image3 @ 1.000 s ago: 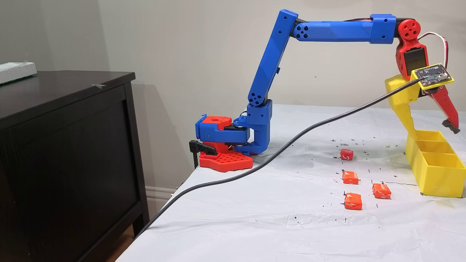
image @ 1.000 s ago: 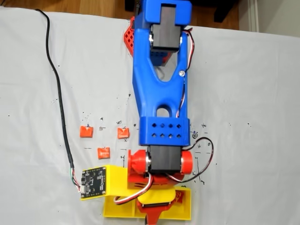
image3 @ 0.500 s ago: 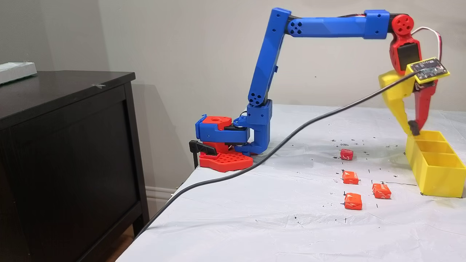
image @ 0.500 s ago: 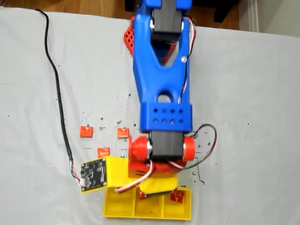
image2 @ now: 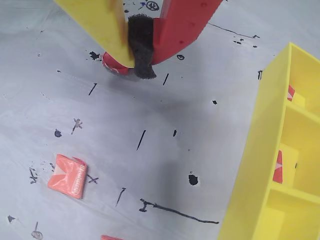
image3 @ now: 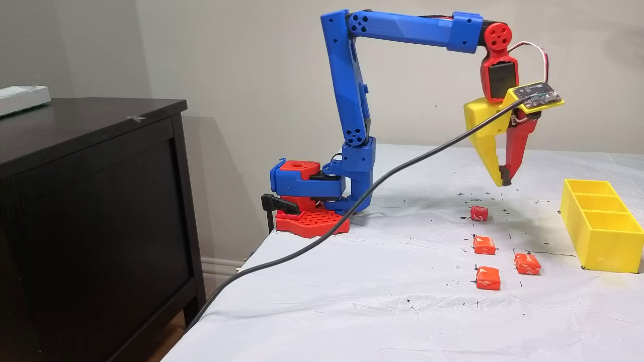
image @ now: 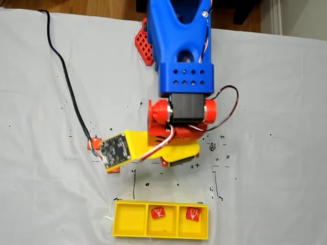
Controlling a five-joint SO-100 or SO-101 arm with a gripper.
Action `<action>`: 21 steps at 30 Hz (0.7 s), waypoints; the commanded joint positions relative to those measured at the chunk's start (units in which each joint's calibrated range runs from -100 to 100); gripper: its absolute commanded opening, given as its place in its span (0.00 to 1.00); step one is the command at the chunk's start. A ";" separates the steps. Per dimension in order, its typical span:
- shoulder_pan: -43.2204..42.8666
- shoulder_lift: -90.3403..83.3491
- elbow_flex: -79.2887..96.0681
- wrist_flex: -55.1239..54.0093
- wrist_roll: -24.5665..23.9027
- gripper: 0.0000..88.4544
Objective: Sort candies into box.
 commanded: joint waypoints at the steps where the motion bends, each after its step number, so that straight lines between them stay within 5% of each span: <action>1: -1.86 -4.95 4.40 -0.91 -0.24 0.17; 21: -5.66 -3.94 13.96 -6.64 -2.10 0.33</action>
